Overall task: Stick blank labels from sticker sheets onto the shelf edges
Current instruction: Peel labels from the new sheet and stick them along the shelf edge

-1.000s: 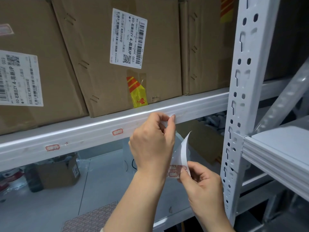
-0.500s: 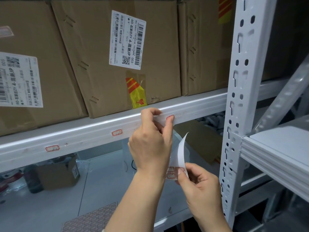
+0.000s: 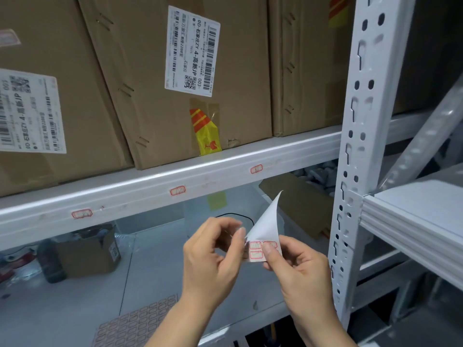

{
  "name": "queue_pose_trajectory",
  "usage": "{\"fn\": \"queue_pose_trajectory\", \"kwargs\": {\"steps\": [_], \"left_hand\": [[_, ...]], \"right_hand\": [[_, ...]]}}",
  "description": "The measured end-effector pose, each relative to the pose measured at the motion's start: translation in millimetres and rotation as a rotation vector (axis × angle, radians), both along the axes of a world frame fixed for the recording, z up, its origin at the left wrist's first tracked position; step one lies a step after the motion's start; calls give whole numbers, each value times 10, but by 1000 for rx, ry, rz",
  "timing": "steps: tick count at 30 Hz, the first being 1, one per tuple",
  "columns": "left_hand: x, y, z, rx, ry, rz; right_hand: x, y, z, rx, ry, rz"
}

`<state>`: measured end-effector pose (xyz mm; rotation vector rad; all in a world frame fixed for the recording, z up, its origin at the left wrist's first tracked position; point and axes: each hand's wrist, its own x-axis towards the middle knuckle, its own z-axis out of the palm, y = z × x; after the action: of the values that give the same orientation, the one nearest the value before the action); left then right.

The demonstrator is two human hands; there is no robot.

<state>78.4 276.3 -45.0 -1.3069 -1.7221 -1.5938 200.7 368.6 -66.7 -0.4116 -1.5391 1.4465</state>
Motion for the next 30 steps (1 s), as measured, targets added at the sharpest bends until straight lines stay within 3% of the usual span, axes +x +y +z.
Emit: {"fn": "queue_pose_trajectory", "kwargs": {"steps": [4, 12, 15, 20, 25, 30], "left_hand": [[-57, -265, -125, -100, 42, 30], [-163, -893, -315, -281, -202, -108], [-232, -1098, -441, -270, -101, 3], [-399, -1545, -553, -52, -29, 280], [-514, -1997, -543, 52, 197, 372], [-566, -2389, -550, 54, 275, 440]], "right_hand": [[-33, -156, 69, -128, 73, 123], [-151, -450, 69, -257, 92, 302], [-224, -600, 40, -330, 102, 397], [-328, -874, 32, -511, 155, 572], [-473, -1469, -43, -685, 110, 806], [-669, -2139, -124, -928, 184, 975]]}}
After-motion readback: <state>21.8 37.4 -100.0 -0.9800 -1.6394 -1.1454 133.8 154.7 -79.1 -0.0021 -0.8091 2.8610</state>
